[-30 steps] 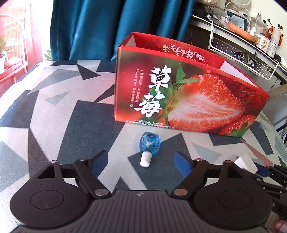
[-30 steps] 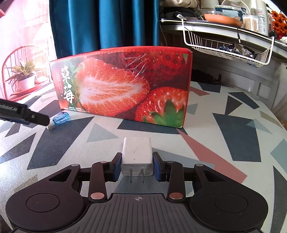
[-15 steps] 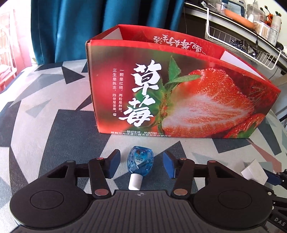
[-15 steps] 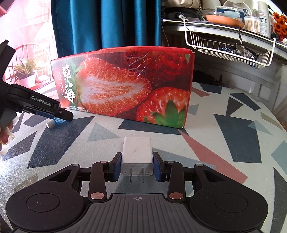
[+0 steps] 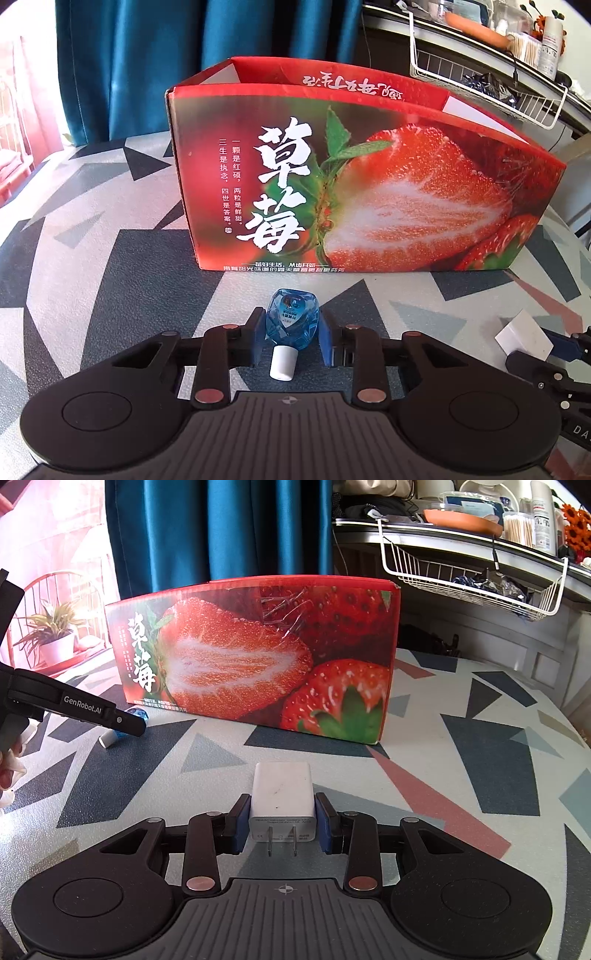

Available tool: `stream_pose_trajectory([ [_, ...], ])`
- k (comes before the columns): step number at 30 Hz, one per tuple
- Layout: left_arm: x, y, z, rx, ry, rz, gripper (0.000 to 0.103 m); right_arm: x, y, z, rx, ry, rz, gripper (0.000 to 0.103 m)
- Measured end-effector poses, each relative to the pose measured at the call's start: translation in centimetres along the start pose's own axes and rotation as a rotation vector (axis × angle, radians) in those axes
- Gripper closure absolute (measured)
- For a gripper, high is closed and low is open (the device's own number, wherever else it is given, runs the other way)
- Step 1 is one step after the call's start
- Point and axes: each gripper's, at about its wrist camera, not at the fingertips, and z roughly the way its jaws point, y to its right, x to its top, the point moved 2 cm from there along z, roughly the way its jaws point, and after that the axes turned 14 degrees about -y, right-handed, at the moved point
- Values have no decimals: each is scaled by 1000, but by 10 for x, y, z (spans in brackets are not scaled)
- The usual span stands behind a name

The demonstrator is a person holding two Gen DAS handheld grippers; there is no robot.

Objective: Organize rigid objects
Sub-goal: 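Close the left gripper on the blue-capped bottle while the right gripper holds the charger, then carry the charger over the box with the right gripper while the left gripper carries the bottle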

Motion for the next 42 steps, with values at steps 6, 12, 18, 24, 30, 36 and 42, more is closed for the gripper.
stream_pose_trajectory([
  [6, -3, 3, 1, 18, 14, 33, 71, 0, 0, 0, 0, 1, 0, 70],
  [12, 0, 4, 2, 26, -2, 54, 71, 0, 0, 0, 7, 0, 2, 68],
  [18, 1, 4, 1, 24, -8, 60, 71, 0, 0, 1, 11, 0, 6, 68],
  [24, -10, 5, -6, -40, -2, 42, 71, 1, 0, 1, 13, -5, 8, 67],
  [30, -27, 4, -19, -99, 13, 33, 71, 4, -3, 2, 4, -23, -9, 65],
  [36, -36, 0, -37, -135, 59, 27, 71, 8, -4, 1, -16, -43, -23, 71],
  [42, -36, -6, -53, -156, 109, 10, 71, 10, -6, -2, -8, -49, -26, 71],
])
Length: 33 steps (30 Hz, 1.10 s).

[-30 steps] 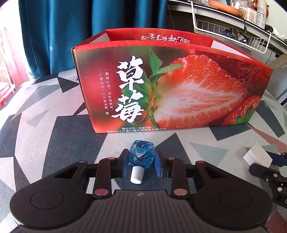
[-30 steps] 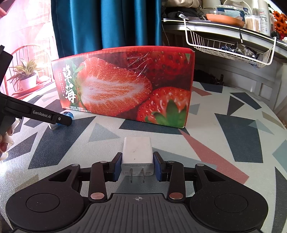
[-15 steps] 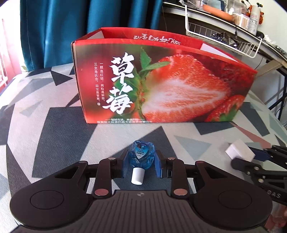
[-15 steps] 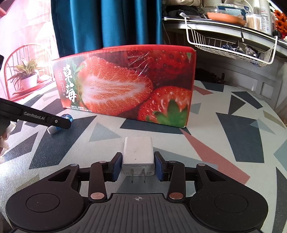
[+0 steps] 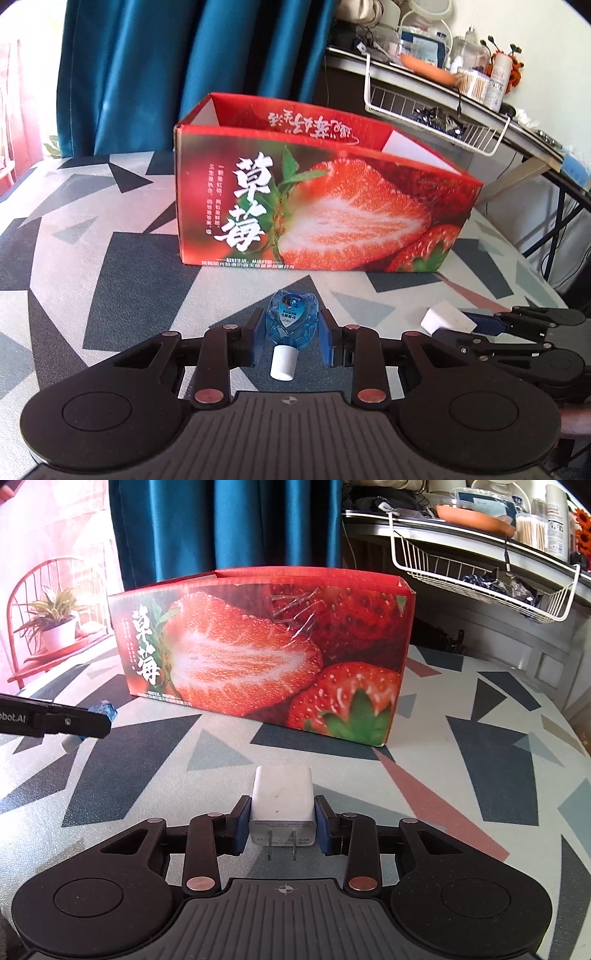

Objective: Organize rigid objects
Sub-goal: 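Carry the charger over the box with the right gripper while the left gripper carries the bottle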

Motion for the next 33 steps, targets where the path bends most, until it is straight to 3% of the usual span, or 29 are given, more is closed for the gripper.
stream_pose_trajectory([
  [15, 1, -8, -6, -25, 22, -42, 71, 13, 1, -23, 5, 67, -10, 71],
  [33, 56, -1, -55, -13, 233, 30, 71, 88, -2, -68, 20, 310, -97, 71],
])
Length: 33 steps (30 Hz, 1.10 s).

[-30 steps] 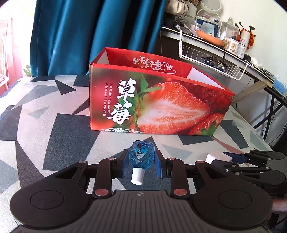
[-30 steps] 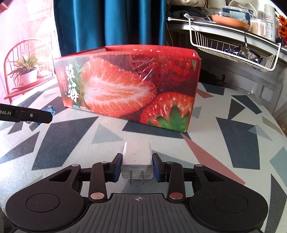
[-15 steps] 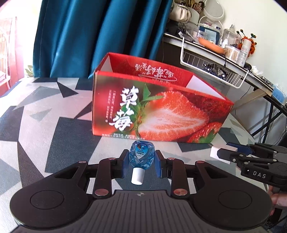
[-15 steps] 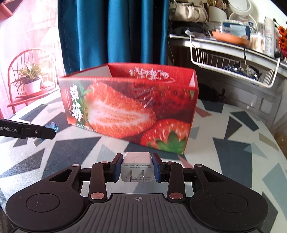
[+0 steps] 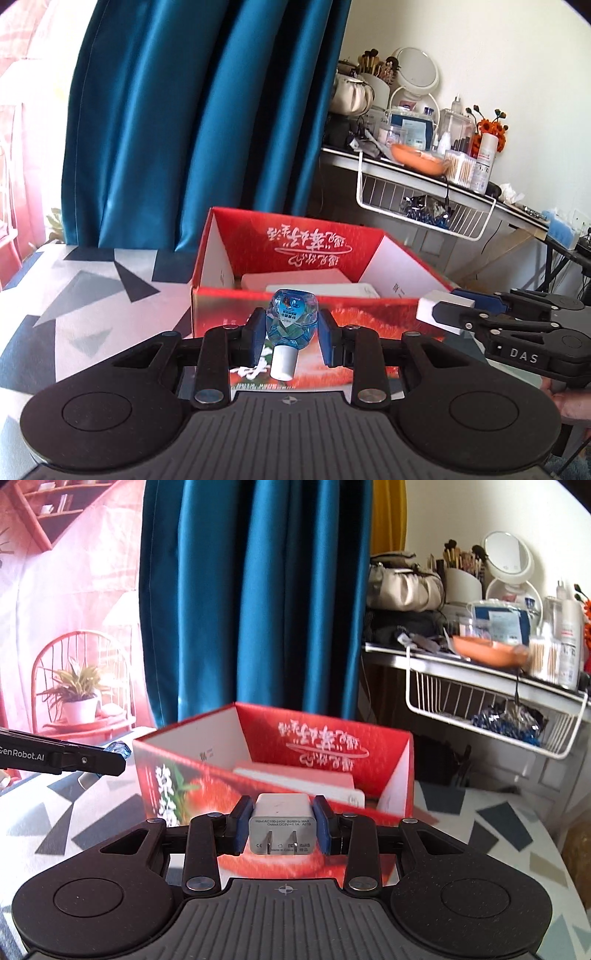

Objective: Organize rigid objects
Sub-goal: 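Carry the charger over the box with the right gripper while the left gripper carries the bottle, then lower the charger into the box and open the right gripper while the left gripper releases the bottle there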

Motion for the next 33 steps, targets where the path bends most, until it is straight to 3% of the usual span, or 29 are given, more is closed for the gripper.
stream_pose_trajectory([
  [8, 30, 3, 19, -11, 9, 16, 71, 30, 3, 21, 2, 53, -30, 71],
  [13, 46, 3, 41, 4, -17, 47, 71, 39, 16, 42, -18, 41, -37, 71],
  [27, 87, -29, 119, 24, -200, -1, 71, 75, 44, 131, -2, -196, 52, 71],
  [33, 89, -28, 134, 29, -249, 42, 71, 82, 55, 154, 1, -311, 107, 71],
])
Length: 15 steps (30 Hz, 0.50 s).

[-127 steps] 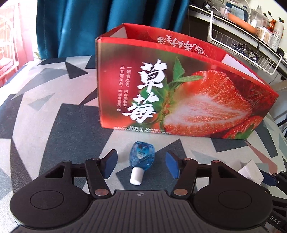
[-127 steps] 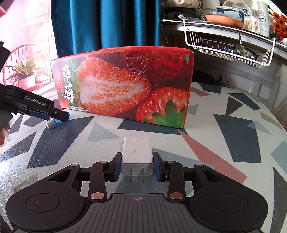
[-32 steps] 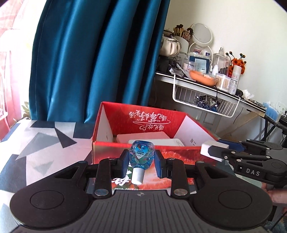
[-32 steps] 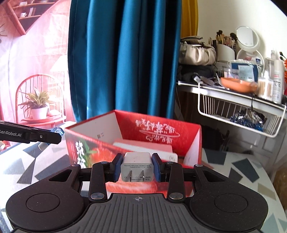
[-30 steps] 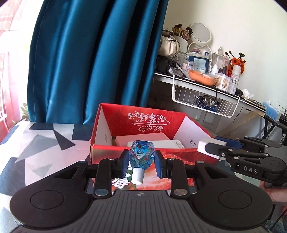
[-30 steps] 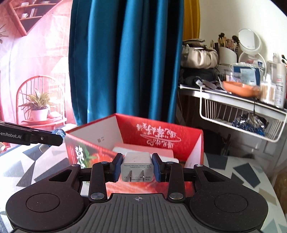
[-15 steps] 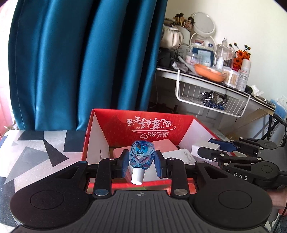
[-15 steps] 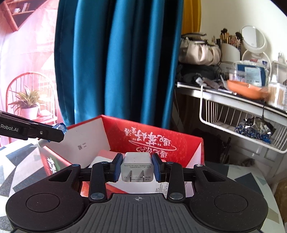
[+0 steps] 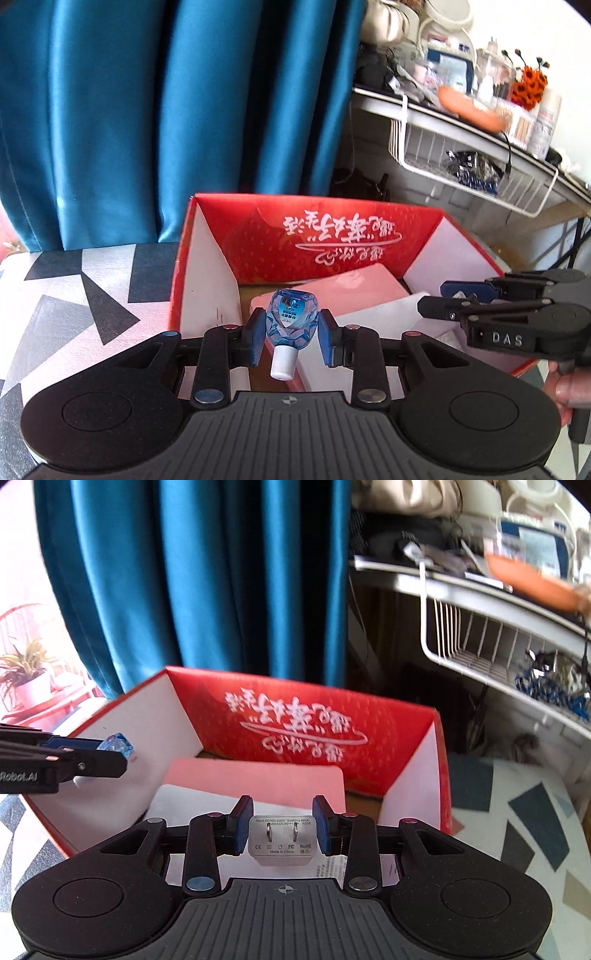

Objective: Organize rigid objects
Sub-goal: 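Lower the charger into the box and open the right gripper while the left gripper releases the bottle there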

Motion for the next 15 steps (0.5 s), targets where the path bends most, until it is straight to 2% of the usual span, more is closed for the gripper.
stream_pose_trajectory([
  [6, 1, 0, 4, 11, -18, -1, 70, -1, 2, 7, -18, -35, 13, 71],
  [9, 1, -2, -1, 16, -8, -7, 67, -2, 2, 7, -37, -50, 25, 70],
  [12, 0, -3, -10, 21, 7, -15, 53, -2, 3, 4, -37, -53, 41, 60],
  [14, 0, -3, -16, 19, 14, -22, 40, -4, 3, 0, -33, -53, 44, 47],
  [15, -1, -2, -20, 20, 18, -22, 37, -4, 2, -4, -26, -51, 45, 43],
])
